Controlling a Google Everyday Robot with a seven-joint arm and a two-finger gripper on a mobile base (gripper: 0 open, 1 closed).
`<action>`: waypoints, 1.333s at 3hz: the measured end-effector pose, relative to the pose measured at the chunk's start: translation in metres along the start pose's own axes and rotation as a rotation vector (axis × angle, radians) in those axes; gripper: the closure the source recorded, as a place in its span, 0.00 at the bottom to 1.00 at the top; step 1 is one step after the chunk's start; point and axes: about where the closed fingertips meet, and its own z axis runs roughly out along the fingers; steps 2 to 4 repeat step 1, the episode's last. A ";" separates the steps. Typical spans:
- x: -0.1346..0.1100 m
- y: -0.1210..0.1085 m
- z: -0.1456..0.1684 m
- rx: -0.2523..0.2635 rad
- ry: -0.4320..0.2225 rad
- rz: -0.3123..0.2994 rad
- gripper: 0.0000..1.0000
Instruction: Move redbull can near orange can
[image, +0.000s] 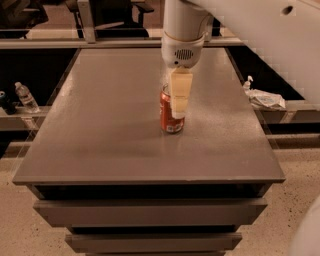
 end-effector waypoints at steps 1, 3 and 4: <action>-0.003 -0.003 0.002 0.015 -0.009 -0.001 0.00; -0.003 -0.003 0.002 0.015 -0.009 -0.001 0.00; -0.003 -0.003 0.002 0.015 -0.009 -0.001 0.00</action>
Offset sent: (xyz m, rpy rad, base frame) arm 0.0000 0.0000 0.0000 0.0000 0.0000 0.0000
